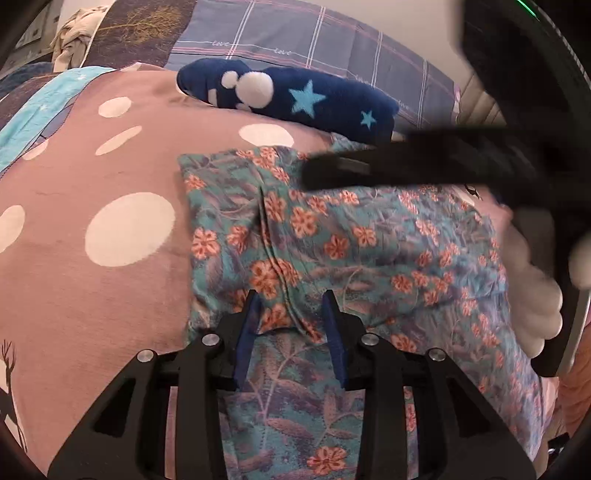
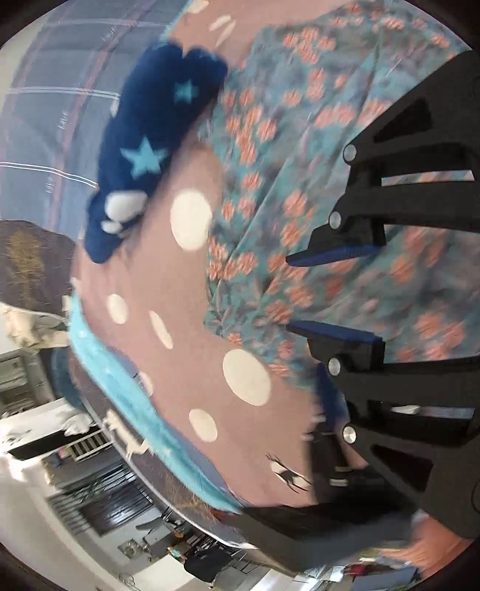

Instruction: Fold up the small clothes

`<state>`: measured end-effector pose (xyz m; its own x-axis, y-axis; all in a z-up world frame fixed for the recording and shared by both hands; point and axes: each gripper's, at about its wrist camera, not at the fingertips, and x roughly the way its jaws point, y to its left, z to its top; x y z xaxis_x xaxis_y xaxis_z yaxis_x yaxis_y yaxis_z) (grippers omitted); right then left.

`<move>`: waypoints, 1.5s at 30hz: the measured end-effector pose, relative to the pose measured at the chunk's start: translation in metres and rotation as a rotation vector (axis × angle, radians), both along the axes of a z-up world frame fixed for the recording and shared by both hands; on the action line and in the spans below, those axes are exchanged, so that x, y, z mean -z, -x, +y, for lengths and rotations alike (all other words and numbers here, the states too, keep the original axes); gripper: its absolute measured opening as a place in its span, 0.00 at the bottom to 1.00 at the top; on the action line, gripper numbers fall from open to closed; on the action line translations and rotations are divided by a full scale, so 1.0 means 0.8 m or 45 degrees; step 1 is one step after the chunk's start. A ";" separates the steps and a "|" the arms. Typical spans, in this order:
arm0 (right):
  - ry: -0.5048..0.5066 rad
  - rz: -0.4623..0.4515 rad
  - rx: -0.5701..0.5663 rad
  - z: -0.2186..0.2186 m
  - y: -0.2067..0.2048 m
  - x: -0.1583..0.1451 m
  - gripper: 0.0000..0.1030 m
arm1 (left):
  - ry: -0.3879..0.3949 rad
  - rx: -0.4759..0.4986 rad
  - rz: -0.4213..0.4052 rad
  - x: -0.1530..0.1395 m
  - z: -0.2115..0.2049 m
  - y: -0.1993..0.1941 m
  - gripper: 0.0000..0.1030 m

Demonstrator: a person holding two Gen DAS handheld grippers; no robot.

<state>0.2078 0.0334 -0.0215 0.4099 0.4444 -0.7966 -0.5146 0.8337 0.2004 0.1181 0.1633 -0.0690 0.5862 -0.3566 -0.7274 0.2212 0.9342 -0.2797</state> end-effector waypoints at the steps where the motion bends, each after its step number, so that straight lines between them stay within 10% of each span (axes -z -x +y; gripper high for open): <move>1: -0.001 0.035 0.012 0.012 -0.009 0.007 0.31 | 0.005 0.001 0.001 0.000 0.001 0.000 0.34; 8: 0.175 0.156 0.145 0.069 -0.047 0.055 0.36 | 0.108 -0.026 -0.007 -0.001 0.017 0.002 0.24; 10: 0.199 0.137 0.189 0.068 -0.051 0.061 0.18 | 0.125 -0.016 -0.023 -0.004 0.017 0.007 0.19; 19: 0.035 0.071 0.236 0.028 -0.041 0.020 0.04 | 0.151 0.096 0.002 0.000 0.000 0.004 0.19; 21: 0.003 0.081 0.246 0.022 -0.042 0.018 0.04 | 0.180 0.082 -0.013 -0.002 0.004 0.005 0.05; 27: -0.128 -0.032 0.266 0.018 -0.032 -0.020 0.03 | 0.332 0.032 -0.184 -0.058 0.025 0.010 0.05; 34: -0.111 -0.169 0.198 0.074 -0.052 -0.042 0.09 | 0.055 -0.157 0.019 -0.007 0.038 -0.013 0.08; 37: 0.016 0.063 0.079 0.092 -0.061 0.022 0.32 | 0.097 -0.162 -0.004 -0.010 0.045 0.001 0.11; 45: -0.133 -0.028 0.246 -0.101 0.005 -0.005 0.31 | -0.011 0.010 -0.156 -0.074 -0.015 0.010 0.17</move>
